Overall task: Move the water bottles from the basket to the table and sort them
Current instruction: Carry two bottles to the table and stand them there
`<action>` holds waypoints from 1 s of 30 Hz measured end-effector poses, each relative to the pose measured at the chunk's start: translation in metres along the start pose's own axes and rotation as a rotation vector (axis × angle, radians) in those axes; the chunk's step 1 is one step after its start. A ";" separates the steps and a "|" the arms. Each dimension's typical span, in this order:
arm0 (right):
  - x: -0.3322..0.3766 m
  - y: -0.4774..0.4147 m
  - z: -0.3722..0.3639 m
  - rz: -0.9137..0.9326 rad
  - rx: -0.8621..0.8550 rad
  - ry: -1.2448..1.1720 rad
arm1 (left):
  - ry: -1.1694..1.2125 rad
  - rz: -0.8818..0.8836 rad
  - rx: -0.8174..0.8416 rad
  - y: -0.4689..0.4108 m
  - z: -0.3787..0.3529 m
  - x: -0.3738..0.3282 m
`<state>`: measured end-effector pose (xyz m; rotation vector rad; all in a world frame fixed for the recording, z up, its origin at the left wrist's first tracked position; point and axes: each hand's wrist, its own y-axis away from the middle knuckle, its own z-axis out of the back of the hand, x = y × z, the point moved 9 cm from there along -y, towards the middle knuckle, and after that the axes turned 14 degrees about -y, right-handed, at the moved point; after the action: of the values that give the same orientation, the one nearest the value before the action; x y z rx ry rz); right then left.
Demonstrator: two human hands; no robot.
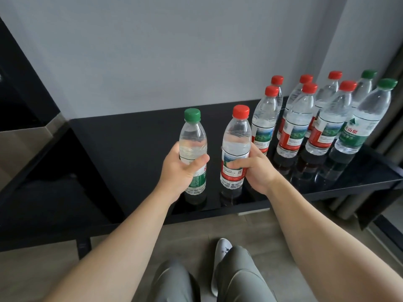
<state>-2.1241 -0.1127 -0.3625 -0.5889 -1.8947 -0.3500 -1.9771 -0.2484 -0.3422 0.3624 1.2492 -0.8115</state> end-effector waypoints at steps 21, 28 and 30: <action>0.010 -0.001 0.003 -0.068 -0.104 0.254 | -0.133 0.000 0.016 -0.002 0.002 0.013; 0.018 0.008 -0.001 -0.026 -0.154 0.291 | -0.272 0.021 0.033 0.005 0.007 0.000; 0.027 0.014 -0.004 0.013 -0.145 0.323 | -0.348 -0.013 0.030 0.009 0.013 -0.013</action>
<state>-2.1213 -0.0963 -0.3368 -0.6020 -1.5640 -0.5439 -1.9632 -0.2463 -0.3273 0.2253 0.9157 -0.8641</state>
